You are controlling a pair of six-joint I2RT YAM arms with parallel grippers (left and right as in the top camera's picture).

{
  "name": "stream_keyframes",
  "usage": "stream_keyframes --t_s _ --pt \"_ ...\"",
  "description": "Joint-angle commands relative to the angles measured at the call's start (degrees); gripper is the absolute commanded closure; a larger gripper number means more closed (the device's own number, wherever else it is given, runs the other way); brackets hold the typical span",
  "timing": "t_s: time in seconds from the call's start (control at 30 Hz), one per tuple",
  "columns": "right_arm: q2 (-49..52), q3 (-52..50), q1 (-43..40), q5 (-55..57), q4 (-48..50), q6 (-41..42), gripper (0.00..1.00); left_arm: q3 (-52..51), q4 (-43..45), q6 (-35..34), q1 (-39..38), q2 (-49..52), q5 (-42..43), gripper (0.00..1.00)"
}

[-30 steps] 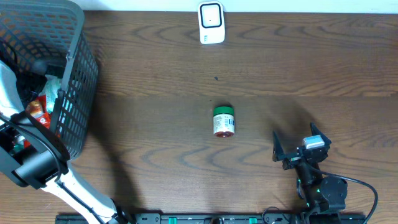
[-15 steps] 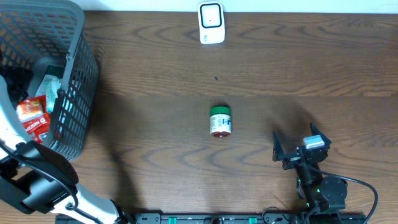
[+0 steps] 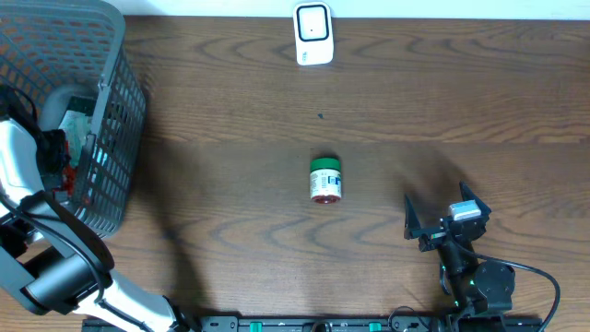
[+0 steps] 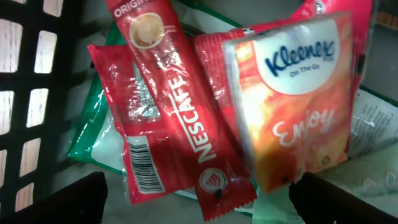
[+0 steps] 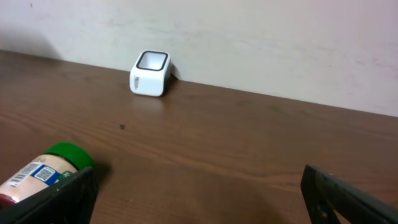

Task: Scan the item barcode
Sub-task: 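Grasp the red Nescafe stick and Kleenex pack with the left gripper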

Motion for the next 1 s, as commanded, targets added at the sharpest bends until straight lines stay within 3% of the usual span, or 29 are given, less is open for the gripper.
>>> stream_keyframes --t_s 0.0,0.97 --pt "-0.2 -0.1 0.0 -0.5 -0.2 0.7 0.01 -1.4 0.6 -5.0 0.3 0.5 -4.2 0.03" --pt "-0.2 -0.1 0.0 -0.5 -0.2 0.7 0.01 -3.4 10.1 -4.9 0.3 4.1 -5.2 0.03"
